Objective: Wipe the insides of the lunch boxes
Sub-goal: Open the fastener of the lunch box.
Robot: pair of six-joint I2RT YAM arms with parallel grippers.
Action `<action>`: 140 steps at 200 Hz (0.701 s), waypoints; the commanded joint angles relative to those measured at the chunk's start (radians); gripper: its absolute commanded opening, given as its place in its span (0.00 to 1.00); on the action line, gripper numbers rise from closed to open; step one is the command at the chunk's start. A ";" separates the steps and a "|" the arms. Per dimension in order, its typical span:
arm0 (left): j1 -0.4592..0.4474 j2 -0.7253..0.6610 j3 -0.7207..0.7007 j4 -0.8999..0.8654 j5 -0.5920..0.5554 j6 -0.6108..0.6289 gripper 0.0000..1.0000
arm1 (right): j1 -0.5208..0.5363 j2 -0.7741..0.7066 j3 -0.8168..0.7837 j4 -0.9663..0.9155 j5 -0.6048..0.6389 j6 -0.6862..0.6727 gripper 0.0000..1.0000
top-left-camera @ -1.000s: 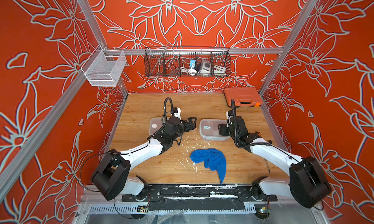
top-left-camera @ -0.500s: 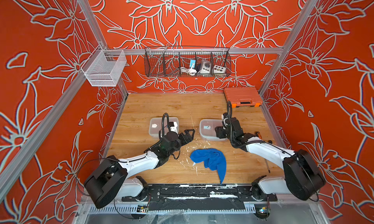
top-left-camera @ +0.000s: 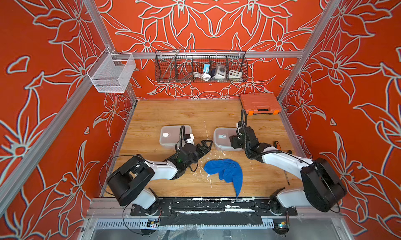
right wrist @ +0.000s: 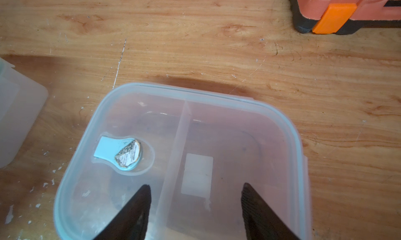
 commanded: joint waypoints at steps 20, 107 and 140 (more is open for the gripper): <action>-0.026 0.106 0.038 0.196 -0.006 -0.089 0.97 | 0.004 0.030 -0.018 0.029 0.022 0.022 0.68; -0.035 0.327 0.119 0.353 -0.071 -0.190 0.93 | 0.004 0.028 -0.036 0.015 0.044 0.008 0.68; -0.039 0.388 0.154 0.394 -0.090 -0.209 0.93 | 0.004 0.029 -0.049 0.021 0.041 0.007 0.68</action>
